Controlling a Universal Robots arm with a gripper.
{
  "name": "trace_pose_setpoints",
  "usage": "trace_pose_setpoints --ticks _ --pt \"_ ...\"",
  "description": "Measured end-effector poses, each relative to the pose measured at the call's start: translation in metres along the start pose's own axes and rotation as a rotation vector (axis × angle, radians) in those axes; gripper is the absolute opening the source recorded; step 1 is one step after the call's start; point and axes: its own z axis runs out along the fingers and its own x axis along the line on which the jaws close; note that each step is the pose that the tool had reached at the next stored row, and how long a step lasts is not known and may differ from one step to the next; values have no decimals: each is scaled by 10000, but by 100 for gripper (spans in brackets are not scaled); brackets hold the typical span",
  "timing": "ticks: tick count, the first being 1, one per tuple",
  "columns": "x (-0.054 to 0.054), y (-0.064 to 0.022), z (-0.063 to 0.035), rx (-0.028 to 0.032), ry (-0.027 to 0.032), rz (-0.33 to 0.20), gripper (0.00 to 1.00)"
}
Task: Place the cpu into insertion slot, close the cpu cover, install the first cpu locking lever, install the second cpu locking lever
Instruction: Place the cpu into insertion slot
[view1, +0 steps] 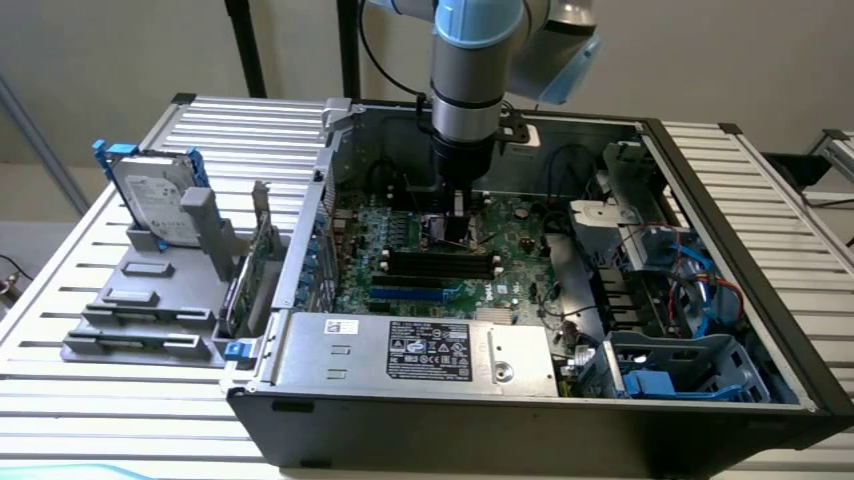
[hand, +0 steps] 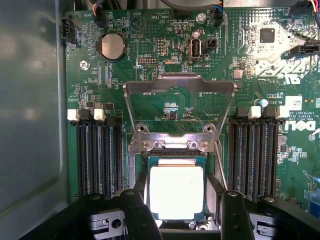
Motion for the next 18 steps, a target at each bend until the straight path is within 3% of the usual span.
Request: trace_pose_setpoints --ticks 18 --pt "8 -1 13 0 -5 0 56"
